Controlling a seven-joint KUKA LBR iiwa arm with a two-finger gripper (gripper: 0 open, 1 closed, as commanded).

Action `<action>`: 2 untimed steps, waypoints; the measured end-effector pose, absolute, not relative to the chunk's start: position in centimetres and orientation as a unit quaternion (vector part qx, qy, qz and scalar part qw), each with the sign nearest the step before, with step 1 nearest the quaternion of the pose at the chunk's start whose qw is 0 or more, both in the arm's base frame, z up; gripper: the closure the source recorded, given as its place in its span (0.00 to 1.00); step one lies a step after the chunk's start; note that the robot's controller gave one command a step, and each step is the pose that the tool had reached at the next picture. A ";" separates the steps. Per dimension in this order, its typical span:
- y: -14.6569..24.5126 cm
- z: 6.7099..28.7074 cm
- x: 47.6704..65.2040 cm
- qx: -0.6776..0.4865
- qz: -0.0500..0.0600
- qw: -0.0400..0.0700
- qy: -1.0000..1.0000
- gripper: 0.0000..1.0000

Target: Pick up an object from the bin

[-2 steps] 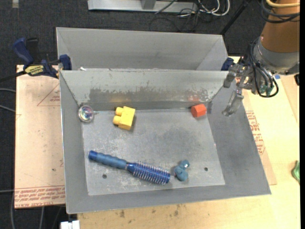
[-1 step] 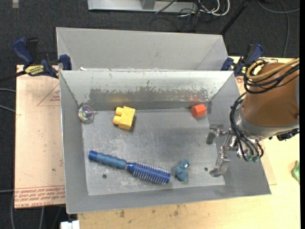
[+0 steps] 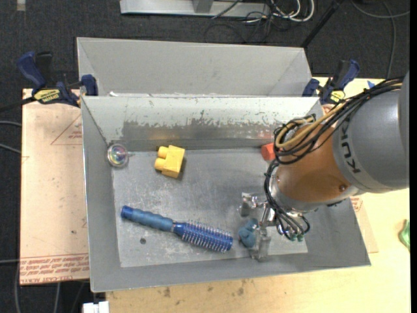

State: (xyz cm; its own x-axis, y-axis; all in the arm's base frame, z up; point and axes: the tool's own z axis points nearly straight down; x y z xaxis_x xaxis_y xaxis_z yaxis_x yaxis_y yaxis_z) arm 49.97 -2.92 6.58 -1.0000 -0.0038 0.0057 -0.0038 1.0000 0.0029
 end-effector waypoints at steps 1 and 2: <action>-3.1 7.0 50.1 0.001 -0.001 0.000 -1.000 1.00; 2.9 9.3 53.7 -0.124 -0.002 -0.002 -0.992 1.00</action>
Offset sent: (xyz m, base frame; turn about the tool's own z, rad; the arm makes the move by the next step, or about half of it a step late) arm 0.0000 0.0000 0.0000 0.0000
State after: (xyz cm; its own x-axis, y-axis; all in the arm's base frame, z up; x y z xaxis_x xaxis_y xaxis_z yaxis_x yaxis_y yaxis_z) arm 53.70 2.90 9.33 -0.9693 0.2458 -0.0032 0.2458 0.9693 0.0041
